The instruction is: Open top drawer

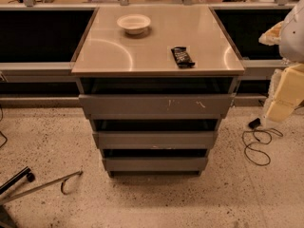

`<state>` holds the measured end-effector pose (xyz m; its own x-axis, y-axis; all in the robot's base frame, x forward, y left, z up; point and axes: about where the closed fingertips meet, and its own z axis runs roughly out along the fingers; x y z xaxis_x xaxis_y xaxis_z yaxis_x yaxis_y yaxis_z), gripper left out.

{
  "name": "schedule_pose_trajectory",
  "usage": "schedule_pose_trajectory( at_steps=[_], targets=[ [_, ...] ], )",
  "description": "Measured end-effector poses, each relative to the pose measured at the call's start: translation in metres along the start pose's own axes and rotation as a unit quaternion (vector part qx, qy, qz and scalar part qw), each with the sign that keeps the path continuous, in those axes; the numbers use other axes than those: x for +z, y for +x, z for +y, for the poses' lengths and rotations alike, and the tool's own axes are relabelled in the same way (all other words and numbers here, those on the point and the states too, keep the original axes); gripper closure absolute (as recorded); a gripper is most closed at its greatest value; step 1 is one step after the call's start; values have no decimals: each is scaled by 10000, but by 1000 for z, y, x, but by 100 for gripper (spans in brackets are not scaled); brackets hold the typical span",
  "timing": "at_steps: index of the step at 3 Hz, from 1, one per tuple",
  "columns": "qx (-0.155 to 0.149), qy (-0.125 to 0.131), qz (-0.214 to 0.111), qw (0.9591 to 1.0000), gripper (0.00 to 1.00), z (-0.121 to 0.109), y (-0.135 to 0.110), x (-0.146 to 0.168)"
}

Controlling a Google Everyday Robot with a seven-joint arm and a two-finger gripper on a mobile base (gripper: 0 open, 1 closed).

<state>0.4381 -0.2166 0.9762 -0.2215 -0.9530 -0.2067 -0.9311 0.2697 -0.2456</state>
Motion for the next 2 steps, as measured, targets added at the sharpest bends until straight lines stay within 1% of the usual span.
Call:
schedule_pose_trajectory(
  at_steps=[1,2],
  targets=[
    [0,-1,-2,10000,0,0,0,0],
    [-34,-93,-303,9995,0,1,-3,17]
  ],
)
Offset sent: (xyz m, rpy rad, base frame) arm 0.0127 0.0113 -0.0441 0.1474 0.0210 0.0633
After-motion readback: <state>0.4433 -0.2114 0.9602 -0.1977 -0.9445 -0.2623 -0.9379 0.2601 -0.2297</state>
